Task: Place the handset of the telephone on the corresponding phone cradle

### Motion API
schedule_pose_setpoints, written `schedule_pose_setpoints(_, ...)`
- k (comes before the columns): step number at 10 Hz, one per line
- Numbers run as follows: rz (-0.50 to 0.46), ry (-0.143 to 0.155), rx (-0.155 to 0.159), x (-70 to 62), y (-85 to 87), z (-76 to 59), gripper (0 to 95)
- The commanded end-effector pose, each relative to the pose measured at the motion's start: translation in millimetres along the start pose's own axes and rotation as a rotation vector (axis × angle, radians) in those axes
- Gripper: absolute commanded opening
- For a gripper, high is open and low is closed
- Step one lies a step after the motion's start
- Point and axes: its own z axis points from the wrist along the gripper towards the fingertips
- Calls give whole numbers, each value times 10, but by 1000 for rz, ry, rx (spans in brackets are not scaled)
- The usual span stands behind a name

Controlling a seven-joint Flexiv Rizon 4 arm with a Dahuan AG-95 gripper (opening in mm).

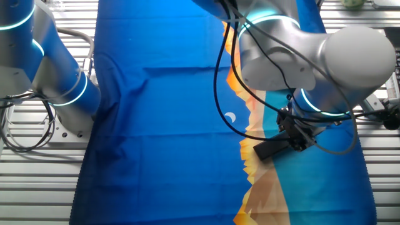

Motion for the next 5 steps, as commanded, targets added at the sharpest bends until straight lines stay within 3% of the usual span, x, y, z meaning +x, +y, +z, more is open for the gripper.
schedule_pose_setpoints(1,-1,-1,5,2,-4,17,380)
schedule_pose_setpoints(2,1,-2,12,0,-8,27,380)
schedule_pose_setpoints(3,-3,-3,11,-2,-12,35,570)
schedule_pose_setpoints(5,-12,-5,12,-4,-17,46,570)
